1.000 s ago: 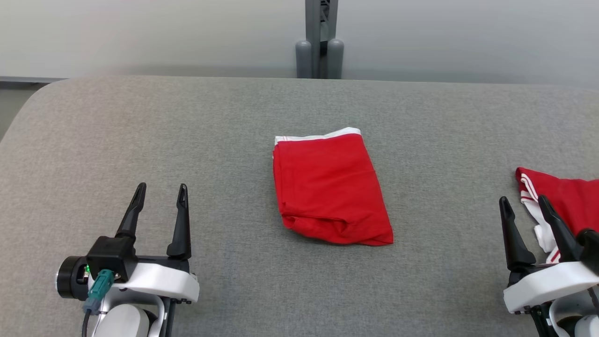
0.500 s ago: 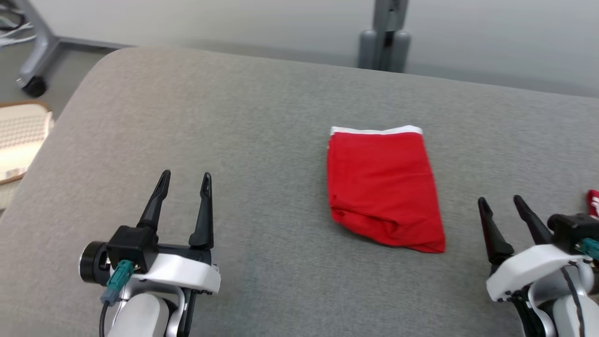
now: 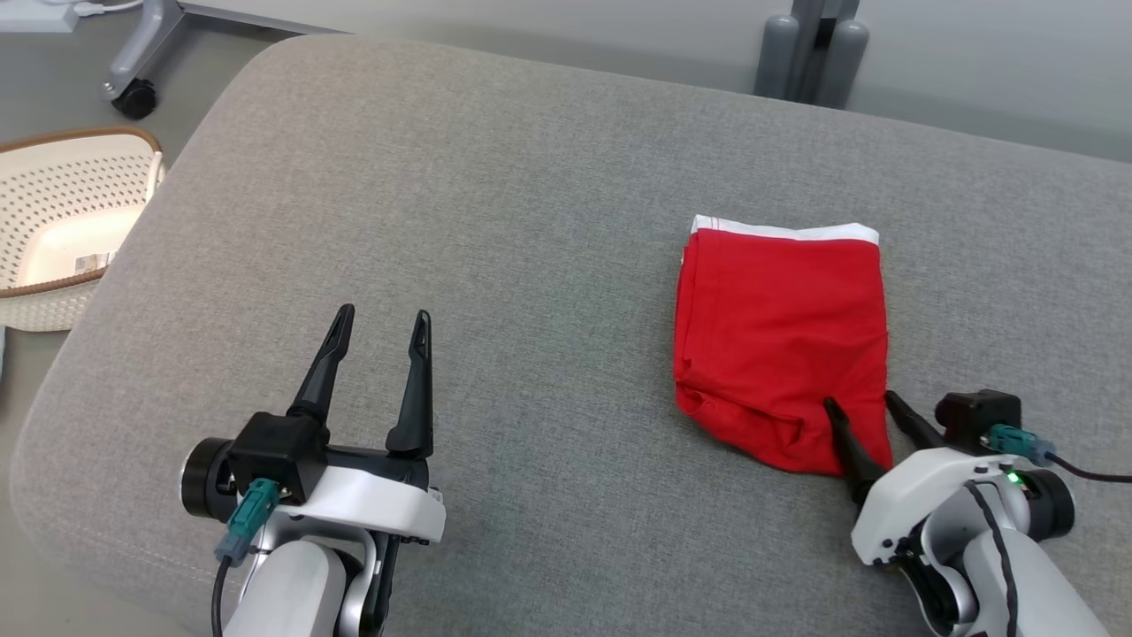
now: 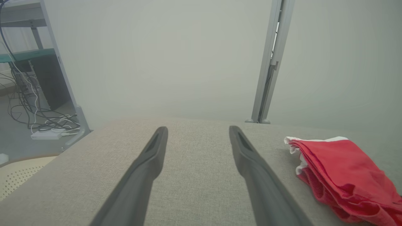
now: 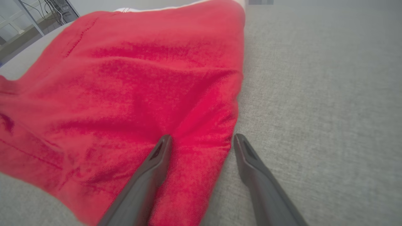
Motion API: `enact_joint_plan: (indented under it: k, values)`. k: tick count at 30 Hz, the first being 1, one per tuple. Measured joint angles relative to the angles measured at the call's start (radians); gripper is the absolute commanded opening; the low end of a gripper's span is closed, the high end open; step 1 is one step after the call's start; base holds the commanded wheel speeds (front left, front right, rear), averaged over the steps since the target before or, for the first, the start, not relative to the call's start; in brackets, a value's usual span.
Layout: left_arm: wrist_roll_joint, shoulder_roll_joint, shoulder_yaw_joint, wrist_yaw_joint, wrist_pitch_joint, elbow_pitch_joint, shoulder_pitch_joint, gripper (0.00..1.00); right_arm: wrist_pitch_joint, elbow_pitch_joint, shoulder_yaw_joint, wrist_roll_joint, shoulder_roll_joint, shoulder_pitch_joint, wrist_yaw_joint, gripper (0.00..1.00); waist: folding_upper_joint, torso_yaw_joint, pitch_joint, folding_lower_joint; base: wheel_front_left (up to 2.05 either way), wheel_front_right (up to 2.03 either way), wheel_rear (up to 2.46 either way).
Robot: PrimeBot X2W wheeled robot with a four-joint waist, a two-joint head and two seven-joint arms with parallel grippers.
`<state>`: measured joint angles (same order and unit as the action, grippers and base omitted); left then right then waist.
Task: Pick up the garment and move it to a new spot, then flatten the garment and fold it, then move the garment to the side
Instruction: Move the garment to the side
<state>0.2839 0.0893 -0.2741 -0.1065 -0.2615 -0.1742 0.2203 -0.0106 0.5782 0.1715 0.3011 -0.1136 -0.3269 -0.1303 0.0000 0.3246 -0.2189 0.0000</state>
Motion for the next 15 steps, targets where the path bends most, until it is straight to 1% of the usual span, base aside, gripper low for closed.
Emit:
enact_joint_plan:
  k: [1,2,3,8,12,15]
  values:
    - [-0.002,-0.001,0.002,0.0,0.0,0.0,0.0,1.0,-0.001,0.013,0.012,0.01,0.0,-0.009,0.0,0.47,0.0,-0.003,-0.001,0.0,0.0,0.0,0.0]
    - [-0.002,-0.002,0.003,0.001,0.0,0.0,0.0,1.0,-0.013,0.02,0.027,0.017,0.001,-0.017,0.001,0.47,0.0,-0.006,-0.001,0.0,0.0,0.0,0.0]
    - [-0.003,-0.003,0.007,0.001,0.0,0.0,0.0,1.0,-0.015,0.028,0.037,0.026,0.002,-0.022,0.001,0.0,0.0,-0.009,-0.002,0.0,0.0,0.0,0.0]
    - [-0.013,-0.005,0.016,0.009,0.0,0.001,0.002,1.0,-0.042,0.047,0.077,0.054,-0.004,-0.048,-0.001,0.0,0.0,-0.031,-0.004,0.0,0.0,0.0,0.0]
    - [-0.021,-0.005,0.025,0.01,0.0,0.013,0.002,1.0,-0.051,0.018,0.12,0.038,-0.046,-0.053,-0.001,0.0,0.0,-0.064,-0.009,0.0,0.0,0.0,0.0]
    - [-0.027,-0.005,0.03,0.01,0.0,0.033,-0.006,1.0,-0.047,-0.026,0.148,0.019,-0.084,-0.041,-0.001,0.0,0.0,-0.105,-0.012,0.0,0.0,0.0,0.0]
